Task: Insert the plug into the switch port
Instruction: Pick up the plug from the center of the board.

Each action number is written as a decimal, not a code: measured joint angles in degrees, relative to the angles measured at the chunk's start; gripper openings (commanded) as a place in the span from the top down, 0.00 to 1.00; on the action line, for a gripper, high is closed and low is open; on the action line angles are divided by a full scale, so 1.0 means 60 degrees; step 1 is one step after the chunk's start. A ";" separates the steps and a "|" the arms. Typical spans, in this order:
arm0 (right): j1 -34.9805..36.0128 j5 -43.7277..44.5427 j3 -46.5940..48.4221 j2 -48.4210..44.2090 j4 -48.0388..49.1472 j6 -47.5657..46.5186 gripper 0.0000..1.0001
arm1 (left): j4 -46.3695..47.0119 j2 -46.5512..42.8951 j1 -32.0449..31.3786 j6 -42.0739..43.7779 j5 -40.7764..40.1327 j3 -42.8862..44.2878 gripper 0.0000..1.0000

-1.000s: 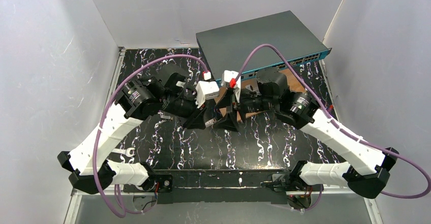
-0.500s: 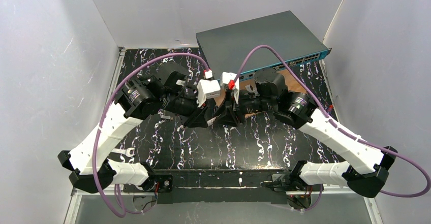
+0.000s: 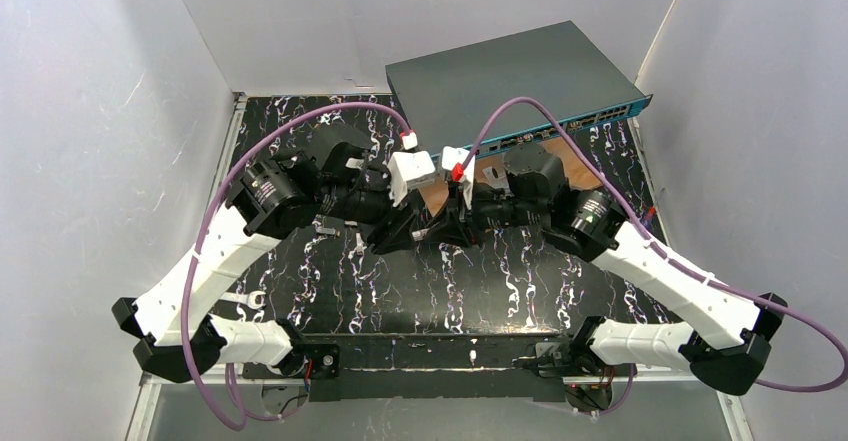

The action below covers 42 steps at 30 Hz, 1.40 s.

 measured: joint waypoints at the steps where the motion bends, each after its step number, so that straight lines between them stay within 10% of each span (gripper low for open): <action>1: 0.0004 0.0277 -0.0149 -0.0087 0.0015 0.0011 0.99 | 0.0171 -0.0055 -0.0007 -0.0055 -0.0193 -0.0087 0.45; 17: 0.0007 0.6451 -0.3260 -0.2936 0.1024 0.1115 0.99 | 0.2940 -0.0215 0.0514 -0.1111 -0.3701 -0.1413 0.35; 42: 0.0004 1.1588 -0.4707 -0.4360 0.2707 0.1464 0.99 | 0.5158 0.0965 0.2393 -0.1486 -0.0943 -0.2065 0.62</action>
